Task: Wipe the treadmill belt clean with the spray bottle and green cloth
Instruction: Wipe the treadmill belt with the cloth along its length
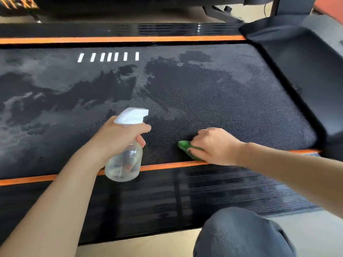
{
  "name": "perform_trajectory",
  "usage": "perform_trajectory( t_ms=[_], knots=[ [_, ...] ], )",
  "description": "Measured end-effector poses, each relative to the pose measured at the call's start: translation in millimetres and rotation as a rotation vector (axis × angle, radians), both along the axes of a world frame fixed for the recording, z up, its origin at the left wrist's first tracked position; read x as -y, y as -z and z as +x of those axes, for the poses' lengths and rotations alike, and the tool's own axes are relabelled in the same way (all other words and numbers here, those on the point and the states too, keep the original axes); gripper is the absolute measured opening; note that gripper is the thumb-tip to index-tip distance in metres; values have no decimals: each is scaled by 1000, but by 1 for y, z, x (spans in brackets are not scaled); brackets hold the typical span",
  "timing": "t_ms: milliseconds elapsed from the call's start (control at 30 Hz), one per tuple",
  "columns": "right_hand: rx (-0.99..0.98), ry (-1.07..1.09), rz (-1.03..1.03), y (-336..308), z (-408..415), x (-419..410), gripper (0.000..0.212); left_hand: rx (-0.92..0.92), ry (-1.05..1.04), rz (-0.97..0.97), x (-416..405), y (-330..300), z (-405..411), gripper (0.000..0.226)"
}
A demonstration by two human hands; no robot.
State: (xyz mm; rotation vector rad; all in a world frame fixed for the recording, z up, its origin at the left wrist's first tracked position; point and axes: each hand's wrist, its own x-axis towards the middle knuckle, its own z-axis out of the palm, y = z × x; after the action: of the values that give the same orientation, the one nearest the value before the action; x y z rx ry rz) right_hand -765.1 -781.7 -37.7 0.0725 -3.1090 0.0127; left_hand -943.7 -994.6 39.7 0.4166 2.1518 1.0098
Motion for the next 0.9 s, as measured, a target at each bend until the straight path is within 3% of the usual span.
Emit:
perform_trajectory(
  t_ms=[100, 200, 400, 567, 733, 800, 900],
  knots=[
    [1, 164, 74, -12, 42, -45, 44, -1, -6, -13, 5, 0, -7, 24],
    [-71, 290, 34, -9, 36, -26, 45, -11, -13, -12, 6, -1, -12, 25],
    [27, 120, -127, 4, -55, 68, 45, 9, -30, 16, 5, 4, -17, 27],
    [0, -44, -87, 1, -23, 26, 45, 8, 1, -11, 5, 5, -16, 24],
    [23, 182, 29, -11, 19, -32, 65, 23, 8, 10, 10, 3, -22, 21],
    [100, 261, 42, -14, 8, -12, 59, 14, 1, 11, 10, 3, -24, 23],
    [127, 157, -80, -6, -37, 51, 47, 14, 1, 26, 9, 2, -25, 17]
  ],
)
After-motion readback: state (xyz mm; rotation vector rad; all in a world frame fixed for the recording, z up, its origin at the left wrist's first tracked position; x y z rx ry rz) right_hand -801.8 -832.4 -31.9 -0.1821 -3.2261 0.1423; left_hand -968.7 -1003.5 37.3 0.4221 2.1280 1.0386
